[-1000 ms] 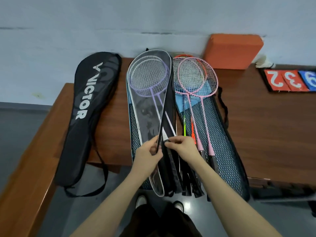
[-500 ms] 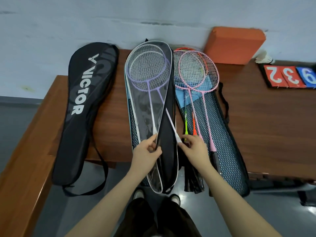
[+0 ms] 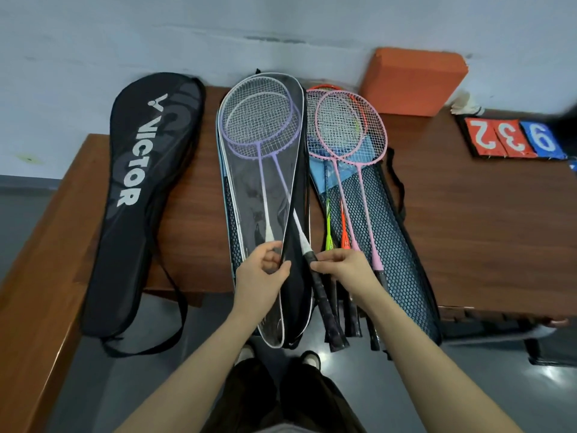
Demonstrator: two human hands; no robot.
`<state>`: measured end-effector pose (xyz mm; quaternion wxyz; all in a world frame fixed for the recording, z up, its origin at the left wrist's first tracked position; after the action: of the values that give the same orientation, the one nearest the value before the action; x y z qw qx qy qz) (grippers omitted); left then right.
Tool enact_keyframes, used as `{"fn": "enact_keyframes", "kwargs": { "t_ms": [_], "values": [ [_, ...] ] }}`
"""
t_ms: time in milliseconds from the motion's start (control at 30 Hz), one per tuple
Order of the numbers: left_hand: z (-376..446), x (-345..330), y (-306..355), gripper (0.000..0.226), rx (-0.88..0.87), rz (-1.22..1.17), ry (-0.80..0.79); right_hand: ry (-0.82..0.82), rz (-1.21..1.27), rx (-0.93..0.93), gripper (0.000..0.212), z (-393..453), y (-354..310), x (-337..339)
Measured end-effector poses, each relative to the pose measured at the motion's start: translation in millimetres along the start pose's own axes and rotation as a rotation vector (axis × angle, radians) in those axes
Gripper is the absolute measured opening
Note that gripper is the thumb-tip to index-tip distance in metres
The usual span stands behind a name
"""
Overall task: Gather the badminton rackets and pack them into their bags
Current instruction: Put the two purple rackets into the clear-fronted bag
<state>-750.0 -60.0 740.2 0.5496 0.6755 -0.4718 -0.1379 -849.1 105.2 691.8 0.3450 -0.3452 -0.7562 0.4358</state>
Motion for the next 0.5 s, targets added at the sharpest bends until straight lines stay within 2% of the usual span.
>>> {"fn": "enact_keyframes", "kwargs": {
  "t_ms": [233,400,500],
  "values": [
    [-3.6,-2.5,16.0,0.035,-0.103,0.132,0.000,0.007,0.107,0.048,0.016,-6.8,-12.2,-16.7],
    [-1.9,5.8,19.4,0.029,-0.032,-0.017,-0.010,-0.024,0.180,0.016,0.011,-5.3,-3.3,-29.8],
    [0.7,12.2,22.9,0.029,0.009,-0.112,-0.032,-0.063,0.189,0.065,0.014,-5.5,-11.7,-38.7]
  ]
}}
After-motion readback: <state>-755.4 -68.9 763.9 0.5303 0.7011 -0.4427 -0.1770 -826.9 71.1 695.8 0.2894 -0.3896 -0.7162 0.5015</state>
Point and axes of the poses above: each hand's wrist, its own z-axis towards the middle knuckle, its own x-axis out of the back of the hand, y = z × x, the point moved 10 cm from there along z, towards the middle knuckle, and after that the axes turned 11 degrees about x, right-handed, at the moved point
